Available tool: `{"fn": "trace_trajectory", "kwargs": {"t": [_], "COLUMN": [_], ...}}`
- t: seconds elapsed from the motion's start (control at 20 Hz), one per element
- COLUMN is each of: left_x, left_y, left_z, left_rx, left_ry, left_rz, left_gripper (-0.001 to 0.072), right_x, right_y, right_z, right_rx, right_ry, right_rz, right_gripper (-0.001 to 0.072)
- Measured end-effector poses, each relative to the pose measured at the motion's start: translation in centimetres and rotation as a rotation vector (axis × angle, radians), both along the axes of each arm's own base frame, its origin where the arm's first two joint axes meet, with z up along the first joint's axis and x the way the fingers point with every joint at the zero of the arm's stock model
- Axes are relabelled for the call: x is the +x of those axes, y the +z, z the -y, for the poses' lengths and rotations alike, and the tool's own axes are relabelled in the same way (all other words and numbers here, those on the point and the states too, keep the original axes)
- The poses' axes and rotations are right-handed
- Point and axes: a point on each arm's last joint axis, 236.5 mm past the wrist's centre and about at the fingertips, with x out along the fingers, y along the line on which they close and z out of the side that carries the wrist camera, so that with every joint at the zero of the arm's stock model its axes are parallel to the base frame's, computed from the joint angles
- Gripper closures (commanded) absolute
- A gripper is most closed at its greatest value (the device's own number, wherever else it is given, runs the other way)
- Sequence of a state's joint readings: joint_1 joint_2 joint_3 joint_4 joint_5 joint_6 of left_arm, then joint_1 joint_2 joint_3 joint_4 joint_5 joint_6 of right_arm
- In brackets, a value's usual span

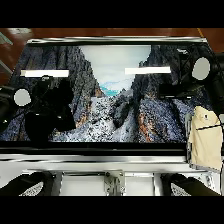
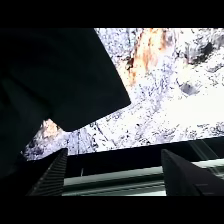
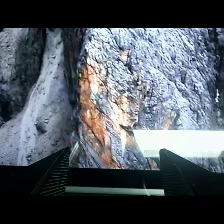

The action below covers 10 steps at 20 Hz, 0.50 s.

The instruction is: Fold the shirts.

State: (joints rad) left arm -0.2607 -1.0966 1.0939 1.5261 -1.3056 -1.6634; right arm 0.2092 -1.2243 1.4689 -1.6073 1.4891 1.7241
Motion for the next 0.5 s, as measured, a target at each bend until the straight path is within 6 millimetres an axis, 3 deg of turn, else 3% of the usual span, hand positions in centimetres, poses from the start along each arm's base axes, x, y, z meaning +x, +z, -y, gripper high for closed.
{"fn": "trace_trajectory", "kwargs": {"t": [0.2,0.35,0.5], "left_x": [1.9,5.3,9.3], "left_y": [-0.5,-1.2,-2.2], "left_z": [-0.9,-5.0,-11.2], "left_rx": [0.018,0.06,0.08], "left_ry": [0.052,0.21,0.401], "left_rz": [0.038,0.055,0.051], "left_gripper": [-0.0005,-0.0005,-0.0005], "right_x": [0.6,1.2,1.7], "right_y": [0.2,0.5,0.6], "right_z": [-0.4,-0.7,-0.8], "right_rx": [0.019,0.027,0.034], "right_ry": [0.004,0.006,0.007], "right_rz": [0.028,0.054,0.076], "right_gripper": [0.0022,0.0022,0.0022]}}
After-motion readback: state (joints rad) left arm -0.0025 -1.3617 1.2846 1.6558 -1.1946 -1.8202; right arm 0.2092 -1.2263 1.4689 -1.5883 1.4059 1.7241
